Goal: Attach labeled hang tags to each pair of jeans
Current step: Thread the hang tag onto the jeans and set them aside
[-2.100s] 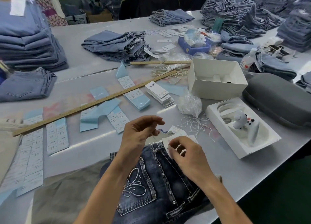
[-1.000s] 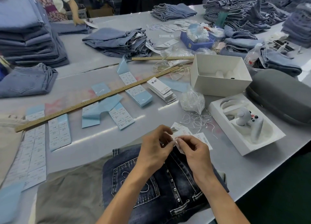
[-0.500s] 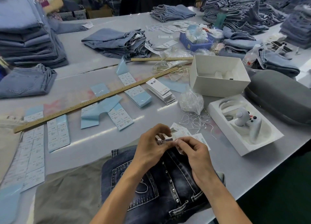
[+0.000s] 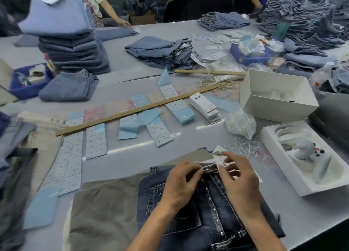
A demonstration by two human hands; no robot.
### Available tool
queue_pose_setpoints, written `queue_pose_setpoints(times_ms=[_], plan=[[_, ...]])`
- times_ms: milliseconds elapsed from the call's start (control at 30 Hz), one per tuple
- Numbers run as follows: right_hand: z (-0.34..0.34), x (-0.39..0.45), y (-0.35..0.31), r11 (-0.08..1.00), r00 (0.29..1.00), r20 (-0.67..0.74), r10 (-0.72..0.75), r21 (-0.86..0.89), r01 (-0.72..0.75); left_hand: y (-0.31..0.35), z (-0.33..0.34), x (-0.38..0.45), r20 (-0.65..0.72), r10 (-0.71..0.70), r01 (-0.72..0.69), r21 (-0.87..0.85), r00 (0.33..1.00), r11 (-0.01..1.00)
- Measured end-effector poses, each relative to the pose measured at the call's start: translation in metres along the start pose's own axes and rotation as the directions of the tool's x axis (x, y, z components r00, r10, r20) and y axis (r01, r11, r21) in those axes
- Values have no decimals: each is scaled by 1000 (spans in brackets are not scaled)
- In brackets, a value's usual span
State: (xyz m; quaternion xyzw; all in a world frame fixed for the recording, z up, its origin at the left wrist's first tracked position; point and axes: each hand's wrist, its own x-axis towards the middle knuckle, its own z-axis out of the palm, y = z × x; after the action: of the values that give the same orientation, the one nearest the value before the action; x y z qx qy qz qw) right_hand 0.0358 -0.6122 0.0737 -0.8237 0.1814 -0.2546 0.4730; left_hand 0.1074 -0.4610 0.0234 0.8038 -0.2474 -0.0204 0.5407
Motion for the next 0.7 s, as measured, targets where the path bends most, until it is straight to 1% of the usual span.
queue_pose_setpoints(times_ms=[100, 167, 200, 233, 267, 300, 333, 367, 400, 433, 467, 500, 533, 567, 633, 667, 700], plan=[[18, 0, -16, 967, 973, 71, -218, -119, 226, -24, -31, -30, -98, -86, 88, 20, 991, 996], [37, -1, -29, 935, 939, 149, -311, -127, 330, -40, -56, -51, -203, -132, 153, 88, 970, 984], [49, -4, -36, 929, 921, 200, -335, -93, 358, -49, -69, -62, -268, -165, 196, 91, 949, 976], [64, -8, -44, 926, 900, 260, -350, -47, 374, -59, -83, -74, -341, -223, 259, 63, 913, 964], [79, -13, -51, 926, 877, 322, -356, -6, 378, -69, -101, -85, -421, -304, 336, 3, 855, 942], [88, -17, -54, 926, 858, 372, -354, 14, 377, -76, -113, -92, -487, -399, 406, -97, 777, 909], [105, -23, -61, 925, 828, 429, -360, 48, 377, -86, -136, -104, -575, -491, 466, -204, 654, 861], [119, -29, -66, 923, 797, 480, -367, 83, 375, -96, -161, -116, -667, -550, 503, -292, 503, 814], [132, -35, -70, 923, 770, 522, -368, 110, 368, -105, -188, -129, -757, -562, 522, -348, 334, 779], [145, -40, -75, 924, 743, 559, -369, 132, 359, -114, -217, -143, -832, -532, 525, -386, 157, 759], [156, -44, -79, 921, 717, 586, -377, 151, 360, -123, -246, -159, -873, -487, 507, -426, -13, 749], [165, -48, -82, 915, 695, 605, -389, 165, 368, -133, -273, -174, -875, -457, 480, -473, -158, 739], [172, -51, -84, 908, 676, 617, -402, 178, 378, -142, -296, -189, -853, -457, 466, -521, -253, 715], [178, -52, -86, 902, 658, 628, -416, 191, 388, -150, -316, -201, -826, -477, 467, -564, -300, 681], [188, -52, -86, 893, 628, 648, -431, 206, 401, -166, -349, -222, -764, -560, 444, -643, -321, 624], [192, -52, -86, 891, 618, 656, -434, 208, 404, -172, -361, -229, -723, -602, 384, -691, -340, 613], [195, -53, -86, 889, 612, 661, -434, 207, 408, -178, -374, -235, -678, -633, 314, -734, -373, 602]])
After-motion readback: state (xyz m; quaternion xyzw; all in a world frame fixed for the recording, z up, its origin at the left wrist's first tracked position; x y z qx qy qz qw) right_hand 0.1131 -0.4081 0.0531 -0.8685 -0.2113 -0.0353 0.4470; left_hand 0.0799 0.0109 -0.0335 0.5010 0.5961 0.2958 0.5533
